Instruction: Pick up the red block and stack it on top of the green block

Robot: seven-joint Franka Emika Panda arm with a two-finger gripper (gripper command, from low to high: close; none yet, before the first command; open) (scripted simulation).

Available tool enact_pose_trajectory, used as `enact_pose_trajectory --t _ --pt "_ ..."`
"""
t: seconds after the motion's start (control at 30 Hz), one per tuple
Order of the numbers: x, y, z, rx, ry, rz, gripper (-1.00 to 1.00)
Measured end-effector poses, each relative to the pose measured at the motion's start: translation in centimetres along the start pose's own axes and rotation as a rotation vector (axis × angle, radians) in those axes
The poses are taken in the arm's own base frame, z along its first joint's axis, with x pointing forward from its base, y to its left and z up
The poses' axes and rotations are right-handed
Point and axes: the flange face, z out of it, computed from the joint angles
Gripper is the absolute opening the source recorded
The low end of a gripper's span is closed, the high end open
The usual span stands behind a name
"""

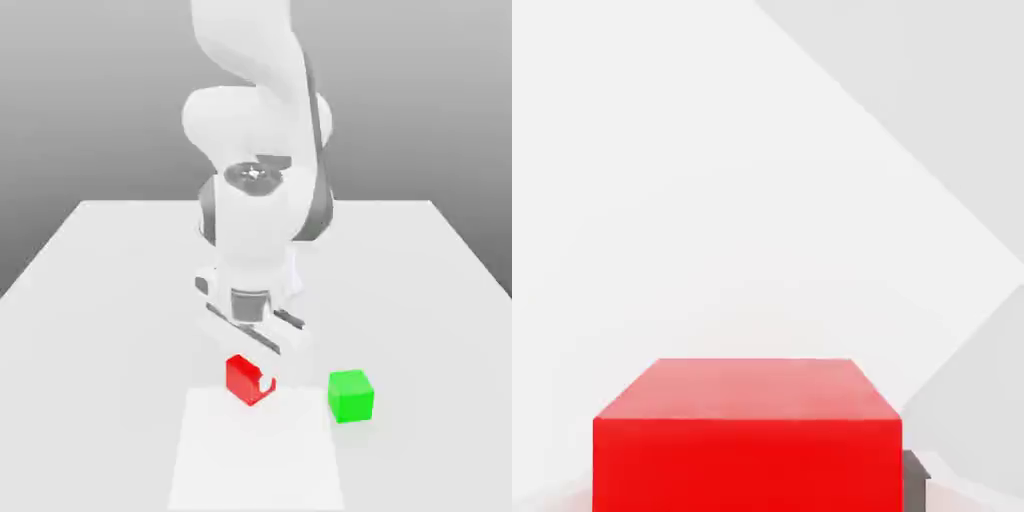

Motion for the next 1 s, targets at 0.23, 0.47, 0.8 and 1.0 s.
enact_pose_trajectory --t 0.23,0.47,0.8,1.0 --pt "0.1 0.2 -2.0 -0.005 -0.004 0.001 -1.00" --pt "-0.3 1.0 -3.7 -0.003 -0.029 -0.004 -1.00" --pt "-13.4 -0.2 -7.0 0.000 -0.029 -0.105 -1.00" --pt "-13.8 -0.5 -3.6 0.003 -0.024 -0.103 -1.00"
